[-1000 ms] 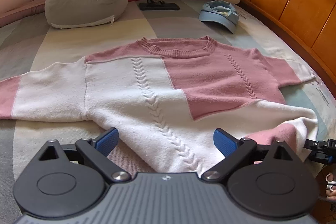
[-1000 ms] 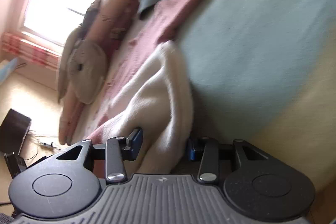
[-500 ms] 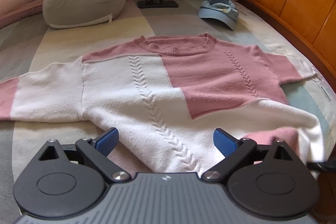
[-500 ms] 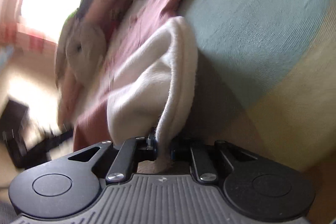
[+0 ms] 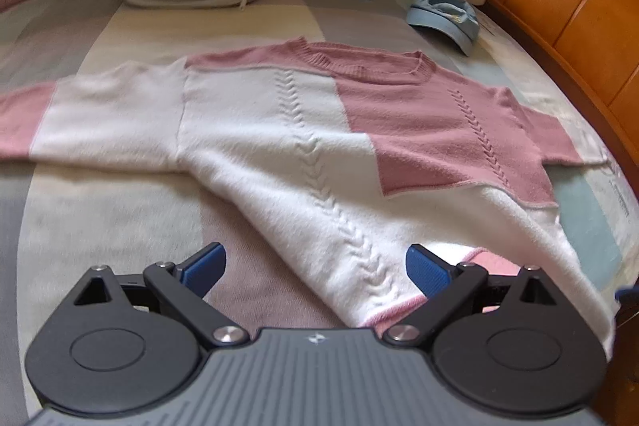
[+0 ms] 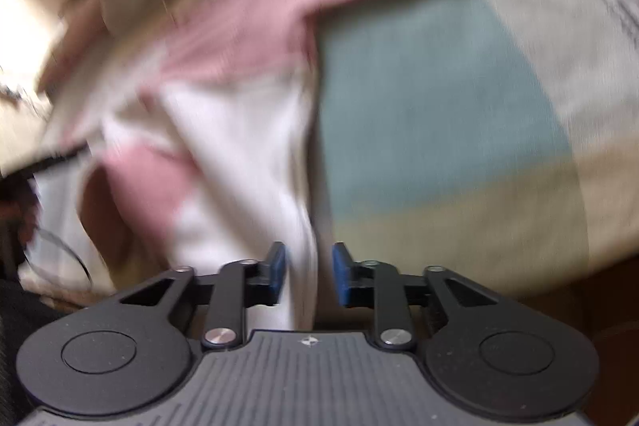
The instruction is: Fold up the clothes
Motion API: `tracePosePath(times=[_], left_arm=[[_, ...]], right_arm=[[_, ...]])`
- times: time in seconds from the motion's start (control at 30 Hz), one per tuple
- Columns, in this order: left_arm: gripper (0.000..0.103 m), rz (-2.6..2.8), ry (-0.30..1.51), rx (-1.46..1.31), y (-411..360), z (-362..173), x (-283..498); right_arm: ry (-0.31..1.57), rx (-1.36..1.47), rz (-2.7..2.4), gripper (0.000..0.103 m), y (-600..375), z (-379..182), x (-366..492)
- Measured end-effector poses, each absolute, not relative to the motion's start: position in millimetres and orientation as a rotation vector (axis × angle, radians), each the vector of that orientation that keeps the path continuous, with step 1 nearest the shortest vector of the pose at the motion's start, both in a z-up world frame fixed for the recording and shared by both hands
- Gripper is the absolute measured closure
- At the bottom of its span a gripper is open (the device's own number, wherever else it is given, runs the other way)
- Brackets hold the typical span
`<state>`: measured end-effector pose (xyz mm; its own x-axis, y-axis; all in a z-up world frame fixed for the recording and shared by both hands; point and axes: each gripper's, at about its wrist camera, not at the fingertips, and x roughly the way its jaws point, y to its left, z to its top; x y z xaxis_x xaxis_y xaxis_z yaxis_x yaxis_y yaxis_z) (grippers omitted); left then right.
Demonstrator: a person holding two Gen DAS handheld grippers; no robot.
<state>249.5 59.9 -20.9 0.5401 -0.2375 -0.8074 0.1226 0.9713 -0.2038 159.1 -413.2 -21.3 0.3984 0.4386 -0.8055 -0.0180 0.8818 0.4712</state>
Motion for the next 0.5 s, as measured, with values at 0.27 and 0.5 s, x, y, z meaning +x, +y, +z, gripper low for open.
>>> tracePosePath(times=[0.27, 0.5], left_arm=[[0.006, -0.205, 1.039, -0.255, 76.7, -34.2, 233.8], [0.006, -0.120, 1.044, -0.262, 91.8, -37.4, 217.1]], right_arm=[[0.991, 0.481, 0.388, 0.052, -380.8, -13.0, 180.7], [0.915, 0.149, 0.569, 0.042, -272.1, 7.3, 199.3]])
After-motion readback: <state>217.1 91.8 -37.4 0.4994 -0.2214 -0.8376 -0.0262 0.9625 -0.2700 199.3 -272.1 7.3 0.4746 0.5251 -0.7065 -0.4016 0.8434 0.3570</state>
